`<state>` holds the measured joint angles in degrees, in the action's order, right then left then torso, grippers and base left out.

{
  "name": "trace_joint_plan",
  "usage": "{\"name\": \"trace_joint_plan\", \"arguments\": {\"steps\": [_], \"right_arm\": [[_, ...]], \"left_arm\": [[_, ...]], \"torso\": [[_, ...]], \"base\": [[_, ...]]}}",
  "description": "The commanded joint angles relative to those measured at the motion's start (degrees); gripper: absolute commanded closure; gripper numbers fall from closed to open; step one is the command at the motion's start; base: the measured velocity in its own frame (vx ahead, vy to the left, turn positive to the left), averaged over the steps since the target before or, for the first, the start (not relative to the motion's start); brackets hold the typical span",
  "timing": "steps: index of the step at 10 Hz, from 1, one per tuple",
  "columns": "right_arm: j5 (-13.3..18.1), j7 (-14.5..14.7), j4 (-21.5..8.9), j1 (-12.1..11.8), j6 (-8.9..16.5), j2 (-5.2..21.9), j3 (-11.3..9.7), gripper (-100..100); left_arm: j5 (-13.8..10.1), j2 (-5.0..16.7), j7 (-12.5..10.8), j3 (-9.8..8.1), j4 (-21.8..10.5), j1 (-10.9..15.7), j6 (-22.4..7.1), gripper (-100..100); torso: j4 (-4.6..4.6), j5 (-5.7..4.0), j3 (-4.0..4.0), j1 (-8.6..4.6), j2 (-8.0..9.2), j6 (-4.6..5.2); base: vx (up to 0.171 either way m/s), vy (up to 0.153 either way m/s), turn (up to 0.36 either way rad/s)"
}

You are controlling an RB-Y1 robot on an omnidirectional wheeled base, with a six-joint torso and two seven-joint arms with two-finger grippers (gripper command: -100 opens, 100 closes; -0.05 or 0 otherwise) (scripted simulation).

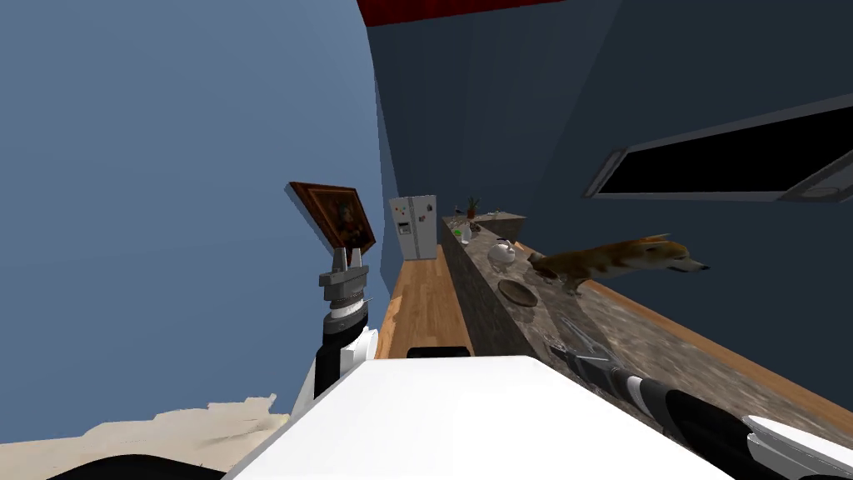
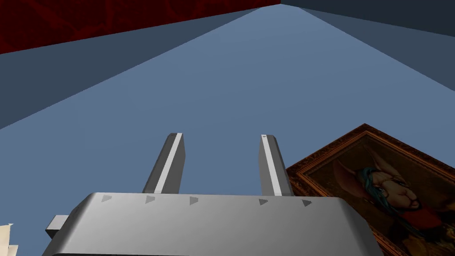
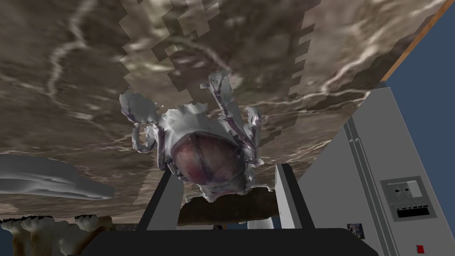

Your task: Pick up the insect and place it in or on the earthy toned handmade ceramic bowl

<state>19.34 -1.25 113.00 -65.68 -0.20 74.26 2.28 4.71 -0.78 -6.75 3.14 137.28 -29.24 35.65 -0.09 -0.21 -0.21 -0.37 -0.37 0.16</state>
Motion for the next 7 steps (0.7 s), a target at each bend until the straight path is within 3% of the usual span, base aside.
{"name": "trace_joint_plan", "arguments": {"steps": [1, 7], "right_arm": [[0.9, 0.9, 2.4, -1.6, 0.3, 0.5, 0.6, 100], [4.7, 4.2, 9.8, -6.3, 0.3, 1.6, 2.0, 100]], "left_arm": [[0.0, 0.0, 0.0, 0.00, 0.0, 0.0, 0.0, 0], [0.0, 0.0, 0.0, 0.01, 0.0, 0.0, 0.0, 0]], "torso": [[0.00, 0.00, 0.00, 0.00, 0.00, 0.00], [0.02, 0.03, 0.00, 0.17, 0.01, -0.17]], "base": [[0.131, -0.043, -0.272], [0.110, -0.039, -0.263]]}}
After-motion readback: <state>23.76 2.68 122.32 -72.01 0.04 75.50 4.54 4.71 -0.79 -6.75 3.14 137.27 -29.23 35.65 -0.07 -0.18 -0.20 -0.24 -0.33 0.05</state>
